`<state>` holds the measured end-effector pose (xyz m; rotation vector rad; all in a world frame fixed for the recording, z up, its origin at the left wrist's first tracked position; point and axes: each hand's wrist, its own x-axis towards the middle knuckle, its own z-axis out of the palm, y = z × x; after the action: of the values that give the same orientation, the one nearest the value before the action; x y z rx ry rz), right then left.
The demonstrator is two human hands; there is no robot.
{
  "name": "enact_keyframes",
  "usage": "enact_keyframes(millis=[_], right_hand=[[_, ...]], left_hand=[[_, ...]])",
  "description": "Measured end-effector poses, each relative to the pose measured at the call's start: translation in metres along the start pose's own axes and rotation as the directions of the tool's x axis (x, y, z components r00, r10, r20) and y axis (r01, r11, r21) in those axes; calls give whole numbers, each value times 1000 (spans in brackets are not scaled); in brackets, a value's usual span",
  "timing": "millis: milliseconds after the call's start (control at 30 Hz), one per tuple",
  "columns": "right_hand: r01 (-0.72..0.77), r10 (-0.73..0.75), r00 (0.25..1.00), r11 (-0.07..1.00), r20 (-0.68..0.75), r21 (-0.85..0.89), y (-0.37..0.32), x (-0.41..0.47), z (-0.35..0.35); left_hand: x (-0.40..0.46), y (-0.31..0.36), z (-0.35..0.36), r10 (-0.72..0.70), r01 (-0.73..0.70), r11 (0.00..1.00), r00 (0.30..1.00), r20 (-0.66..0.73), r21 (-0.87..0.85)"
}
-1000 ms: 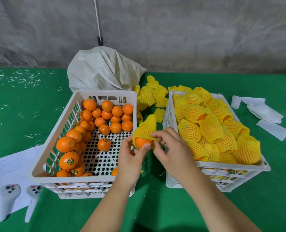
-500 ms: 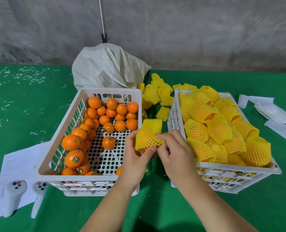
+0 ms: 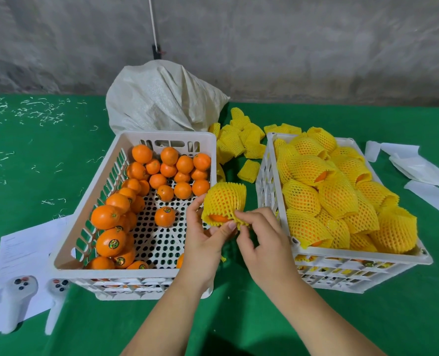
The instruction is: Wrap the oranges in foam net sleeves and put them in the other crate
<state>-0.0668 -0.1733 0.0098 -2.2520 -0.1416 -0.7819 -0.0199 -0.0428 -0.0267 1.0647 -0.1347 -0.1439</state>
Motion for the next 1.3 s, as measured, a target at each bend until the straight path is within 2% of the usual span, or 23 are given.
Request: enact_keyframes(millis=[67, 133, 200, 233, 333, 367, 400, 467, 533, 600, 667, 733, 800, 933, 1000, 1067, 1133, 1200, 1300], right_hand=[[-176, 173, 984, 969, 32, 175, -6, 1, -2], [-411, 396, 911, 848, 114, 336, -11, 9, -1], [-550, 486, 835, 743, 258, 382, -16, 18, 4], [-577, 493, 817, 702, 299, 418, -17, 20, 8], [-563, 546, 810, 618, 216, 548, -16, 17, 16], [-540, 555, 814, 613, 171, 577, -16, 15, 18], [-519, 560, 817, 615, 134, 593, -17, 13, 20], [-488, 578, 814, 629, 56, 605, -20, 11, 25], [-464, 600, 800, 643, -24, 609, -22, 10, 30], [-467, 607, 794, 649, -39, 600, -21, 9, 31], [-513, 619, 785, 630, 23, 583, -18, 9, 29], [-546, 616, 785, 639, 65, 543, -10, 10, 24], [-550, 608, 792, 674, 52, 493, -2, 17, 13], [-479, 578, 803, 771, -145, 418, 27, 57, -47], [-435, 490, 819, 869, -299, 236, 58, 86, -89], [-426, 392, 849, 904, -355, -21, 98, 114, -126], [-481, 420, 867, 847, -268, -228, 139, 135, -148], [-515, 521, 849, 779, -88, -357, 168, 146, -150], [-522, 592, 801, 762, 86, -382, 182, 156, -141]], left_hand=[[-1, 1, -1, -10, 10, 1000, 1000, 18, 17], [-3, 1, -1, -3, -6, 993, 997, 81, 115], [-6, 0, 0, 17, -45, 975, 991, 130, 216], [-7, 0, 0, 23, -49, 970, 994, 107, 239], [-6, 0, 1, -25, 36, 994, 994, -104, 104], [-6, 0, 3, -12, 27, 995, 988, -156, 93], [-7, -1, 5, 38, -11, 988, 984, -177, 151], [-12, -3, 12, 172, -114, 935, 974, -149, 337], [-17, -7, 18, 267, -198, 829, 962, -59, 523], [-18, -7, 19, 283, -238, 733, 958, 32, 637], [-12, -3, 11, 251, -252, 711, 963, 99, 657], [0, 7, 0, 144, -220, 774, 974, 173, 593], [14, 14, -9, 11, -107, 836, 984, 178, 538], [26, 8, -14, -24, -33, 775, 996, 82, 631], [28, 3, -15, -32, -13, 772, 998, 60, 635], [30, 0, -17, -46, 5, 773, 998, 49, 634], [33, -1, -19, -57, 25, 786, 998, 33, 617], [35, 0, -19, -62, 37, 798, 998, 22, 601], [37, -3, -20, -63, 53, 813, 998, -3, 579]])
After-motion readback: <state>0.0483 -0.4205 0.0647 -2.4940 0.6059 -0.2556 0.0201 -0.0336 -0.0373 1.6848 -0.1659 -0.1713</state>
